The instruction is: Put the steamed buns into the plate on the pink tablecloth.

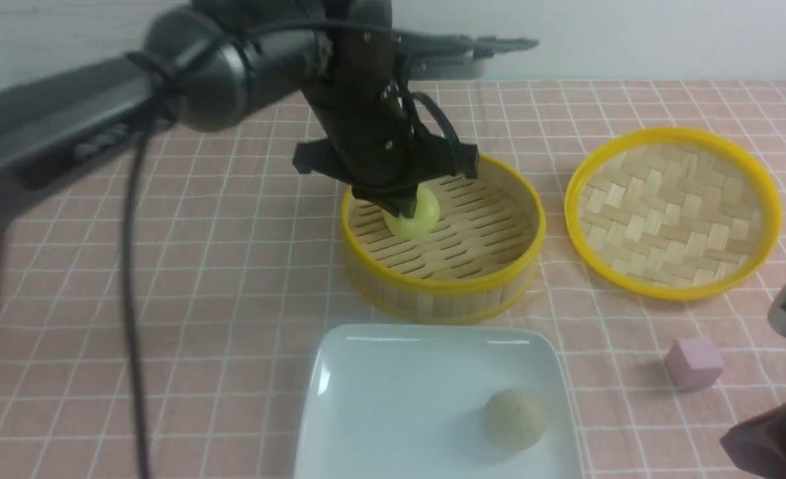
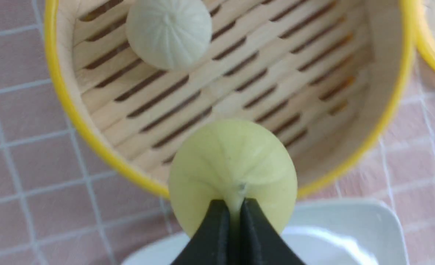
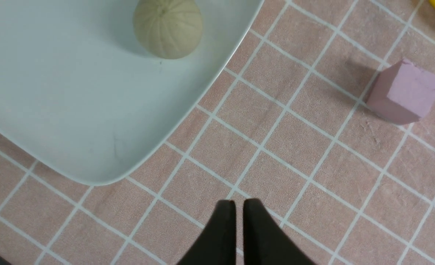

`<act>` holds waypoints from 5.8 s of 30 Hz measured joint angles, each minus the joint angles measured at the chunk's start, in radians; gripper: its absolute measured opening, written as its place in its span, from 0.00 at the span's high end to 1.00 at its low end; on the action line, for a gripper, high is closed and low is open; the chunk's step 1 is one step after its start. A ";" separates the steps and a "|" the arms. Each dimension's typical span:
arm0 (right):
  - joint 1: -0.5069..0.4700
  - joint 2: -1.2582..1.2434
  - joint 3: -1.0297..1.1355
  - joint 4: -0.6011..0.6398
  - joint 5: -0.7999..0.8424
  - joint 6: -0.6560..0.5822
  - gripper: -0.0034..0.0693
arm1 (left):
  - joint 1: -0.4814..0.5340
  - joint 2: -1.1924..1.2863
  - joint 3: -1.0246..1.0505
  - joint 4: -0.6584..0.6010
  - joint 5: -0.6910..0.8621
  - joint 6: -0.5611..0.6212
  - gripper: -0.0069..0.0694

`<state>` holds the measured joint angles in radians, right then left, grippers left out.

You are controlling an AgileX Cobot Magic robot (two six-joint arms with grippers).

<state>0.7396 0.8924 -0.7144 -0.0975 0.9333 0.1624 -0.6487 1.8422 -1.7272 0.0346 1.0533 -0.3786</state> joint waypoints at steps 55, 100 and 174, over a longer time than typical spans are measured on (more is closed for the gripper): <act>0.000 0.000 0.000 0.003 0.009 0.000 0.87 | 0.109 0.489 -0.559 0.055 0.093 -0.091 0.88; 0.000 -0.633 0.278 0.117 -0.486 -0.059 0.97 | -0.105 0.011 0.311 -0.009 -0.230 -0.040 0.32; -0.696 -0.903 0.731 0.026 -0.539 -0.082 0.87 | -0.105 -1.274 1.012 0.054 -0.540 -0.069 0.91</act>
<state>0.0438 -0.0101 0.0169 -0.0714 0.3944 0.0801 -0.7540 0.5678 -0.7157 0.0890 0.5128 -0.4472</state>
